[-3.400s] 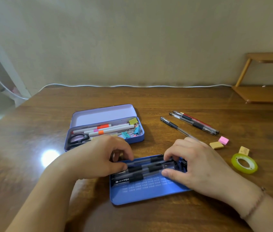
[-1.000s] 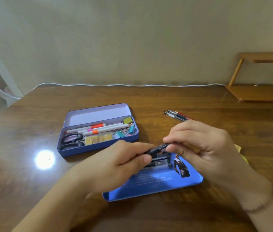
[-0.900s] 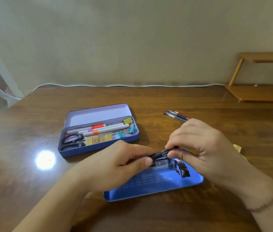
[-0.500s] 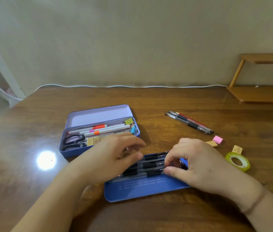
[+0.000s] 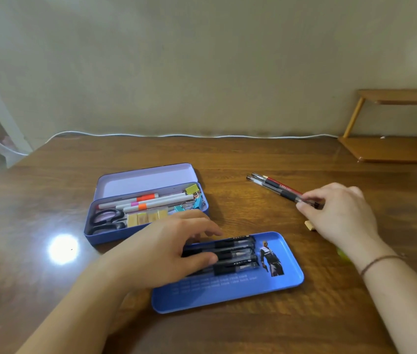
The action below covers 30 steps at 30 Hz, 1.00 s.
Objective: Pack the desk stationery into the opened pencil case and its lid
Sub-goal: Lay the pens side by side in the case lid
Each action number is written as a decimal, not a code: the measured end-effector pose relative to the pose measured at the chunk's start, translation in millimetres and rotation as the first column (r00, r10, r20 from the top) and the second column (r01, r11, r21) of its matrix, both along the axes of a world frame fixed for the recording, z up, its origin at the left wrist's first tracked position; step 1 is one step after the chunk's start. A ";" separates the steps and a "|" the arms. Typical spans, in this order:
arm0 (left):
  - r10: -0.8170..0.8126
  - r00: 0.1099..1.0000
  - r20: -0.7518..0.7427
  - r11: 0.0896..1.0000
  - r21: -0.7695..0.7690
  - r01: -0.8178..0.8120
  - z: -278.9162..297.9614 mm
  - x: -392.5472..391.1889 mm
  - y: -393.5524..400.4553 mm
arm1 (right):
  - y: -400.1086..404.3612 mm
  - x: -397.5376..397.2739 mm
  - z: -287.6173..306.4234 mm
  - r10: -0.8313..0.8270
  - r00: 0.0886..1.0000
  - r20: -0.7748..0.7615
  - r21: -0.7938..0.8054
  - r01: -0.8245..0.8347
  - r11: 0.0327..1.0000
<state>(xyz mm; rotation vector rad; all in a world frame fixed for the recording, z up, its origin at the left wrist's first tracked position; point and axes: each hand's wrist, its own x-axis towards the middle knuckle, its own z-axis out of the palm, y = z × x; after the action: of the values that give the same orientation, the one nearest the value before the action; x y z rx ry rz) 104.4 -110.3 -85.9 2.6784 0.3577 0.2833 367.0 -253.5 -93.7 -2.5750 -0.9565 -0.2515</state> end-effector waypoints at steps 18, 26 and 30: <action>0.073 0.781 0.620 0.987 0.070 -0.147 8.6 11.6 -24.4 | -16.2 -106.0 46.9 0.375 0.456 0.807 0.184 -0.798 0.574; 0.110 0.641 0.760 0.964 -0.238 0.116 11.3 10.1 -31.3 | -10.1 -103.4 28.8 0.636 0.627 0.450 0.408 -0.778 0.478; 0.147 0.691 0.708 0.897 -0.390 0.209 11.0 7.2 -26.8 | -7.9 -95.0 19.3 0.706 0.646 0.290 0.434 -0.746 0.505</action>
<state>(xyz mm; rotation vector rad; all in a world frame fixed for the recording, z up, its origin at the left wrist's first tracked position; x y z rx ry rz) 111.6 -137.1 -74.8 1.9046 0.0938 1.0746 272.0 -261.3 -74.4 -1.4861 -1.6473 -0.3077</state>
